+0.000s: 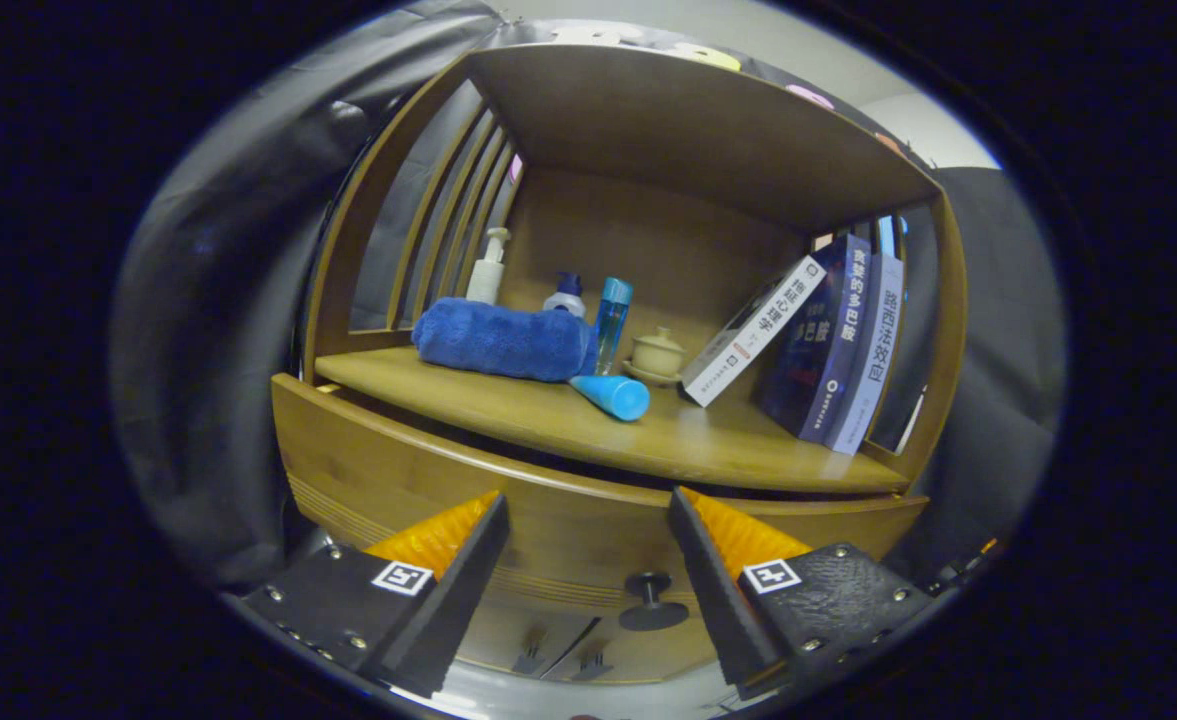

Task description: Pull open the drawer, take out the items inside it, and place them on the countertop above the cabinet.

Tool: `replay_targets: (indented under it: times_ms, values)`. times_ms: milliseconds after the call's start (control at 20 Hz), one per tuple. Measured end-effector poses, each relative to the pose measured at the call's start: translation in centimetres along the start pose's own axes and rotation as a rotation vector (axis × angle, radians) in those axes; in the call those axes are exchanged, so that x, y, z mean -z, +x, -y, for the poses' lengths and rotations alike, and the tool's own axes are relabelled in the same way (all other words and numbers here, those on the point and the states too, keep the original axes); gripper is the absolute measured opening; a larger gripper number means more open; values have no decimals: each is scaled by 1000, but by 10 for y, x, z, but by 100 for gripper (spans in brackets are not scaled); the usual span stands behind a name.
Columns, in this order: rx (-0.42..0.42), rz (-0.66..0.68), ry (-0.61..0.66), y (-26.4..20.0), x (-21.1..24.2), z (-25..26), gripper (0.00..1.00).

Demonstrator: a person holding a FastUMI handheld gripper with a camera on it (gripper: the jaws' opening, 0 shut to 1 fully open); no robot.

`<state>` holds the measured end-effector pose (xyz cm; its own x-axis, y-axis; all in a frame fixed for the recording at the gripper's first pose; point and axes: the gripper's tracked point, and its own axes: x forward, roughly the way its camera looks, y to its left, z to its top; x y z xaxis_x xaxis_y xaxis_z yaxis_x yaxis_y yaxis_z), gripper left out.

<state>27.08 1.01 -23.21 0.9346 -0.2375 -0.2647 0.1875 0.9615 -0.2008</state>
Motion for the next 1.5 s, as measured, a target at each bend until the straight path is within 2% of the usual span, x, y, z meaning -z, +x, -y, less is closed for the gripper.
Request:
replay_targets:
  times_ms: [250,450,550,650,750,850,1000,1250,1500]
  values:
    - [-2,3,37,15,-3,0,97]
    - [2,8,19,16,-2,-1,97]
    - [-22,9,-2,15,-1,-2,97]
    - [-82,-15,54,9,1,-6,97]
    - [-90,-26,126,-2,-8,6,98]
    - [-119,1,170,-22,-33,18,98]
    - [-175,54,164,-59,-75,57,97]
    - [-260,174,152,-160,-156,85,97]
    - [-278,260,126,-230,-184,109,97]
